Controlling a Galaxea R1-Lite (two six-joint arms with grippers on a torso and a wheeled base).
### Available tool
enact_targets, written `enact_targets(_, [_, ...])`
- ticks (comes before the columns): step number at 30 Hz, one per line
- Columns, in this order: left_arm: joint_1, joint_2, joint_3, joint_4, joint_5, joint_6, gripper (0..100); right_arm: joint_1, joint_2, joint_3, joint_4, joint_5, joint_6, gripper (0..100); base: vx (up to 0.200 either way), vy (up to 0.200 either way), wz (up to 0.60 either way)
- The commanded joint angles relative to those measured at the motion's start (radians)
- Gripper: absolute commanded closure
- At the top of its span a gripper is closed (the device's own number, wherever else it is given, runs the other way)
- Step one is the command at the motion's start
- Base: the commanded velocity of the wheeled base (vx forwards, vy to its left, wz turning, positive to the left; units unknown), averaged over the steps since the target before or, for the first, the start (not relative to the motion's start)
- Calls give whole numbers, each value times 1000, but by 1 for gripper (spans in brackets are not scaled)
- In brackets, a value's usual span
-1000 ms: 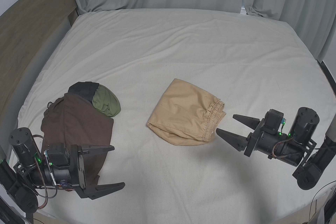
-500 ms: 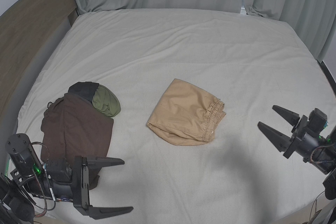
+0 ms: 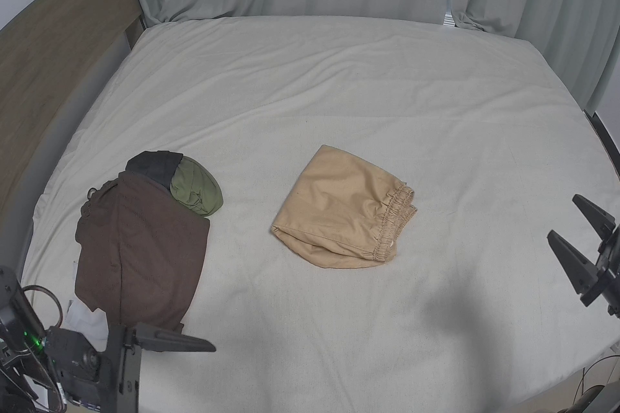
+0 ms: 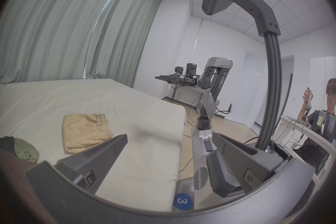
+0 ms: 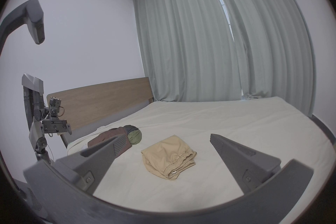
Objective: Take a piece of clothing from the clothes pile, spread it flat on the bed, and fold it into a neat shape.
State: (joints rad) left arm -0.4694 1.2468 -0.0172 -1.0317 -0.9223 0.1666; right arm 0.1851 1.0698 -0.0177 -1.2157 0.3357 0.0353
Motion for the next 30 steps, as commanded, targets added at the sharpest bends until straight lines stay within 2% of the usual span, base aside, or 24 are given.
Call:
enact_targets(1, [26,-343,17,236,3,14,0,-58,-337,16,208,2,-23,0,0,0,0])
enact_targets(3, [49,-438,17,303,7,10,0,-75,-439,16,303,3,-22,0,0,0,0])
enact_targets(5, [58,-460,17,318,8,7,0,-76,-464,16,326,3,-22,0,0,0,0])
enact_targets(6, [107,-567,17,398,10,4,0,-79,-608,16,475,2,-17,0,0,0,0])
enact_targets(10, [183,-708,17,512,10,1,0,-115,-815,16,722,0,-14,0,0,0,0])
enact_targets(16, [202,-897,17,674,25,-25,0,-177,-1042,18,995,0,-11,0,0,0,0])
enact_targets(18, [212,-968,17,739,65,-29,0,-182,-1070,18,1122,-23,-12,0,0,0,0])
enact_targets(19, [219,-1011,17,780,97,-32,0,-181,-1070,18,1167,-66,-9,0,0,0,0])
enact_targets(22, [232,-1166,17,903,177,-44,0,-182,-1070,18,1148,-173,6,0,0,0,0])
enact_targets(26, [232,-1158,17,898,344,-78,0,-181,-1070,18,1170,-290,0,0,0,0,0])
enact_targets(27, [232,-1158,17,898,344,-78,0,-181,-1070,18,1170,-290,0,0,0,0,0])
enact_targets(28, [241,-1155,17,909,424,-105,0,-182,-1070,18,1197,-342,-11,0,0,0,0])
enact_targets(29, [241,-1155,17,909,424,-105,0,-182,-1070,18,1197,-342,-11,0,0,0,0])
enact_targets(30, [276,-1153,17,929,479,-116,0,-181,-1070,16,1234,-339,-28,0,0,0,0])
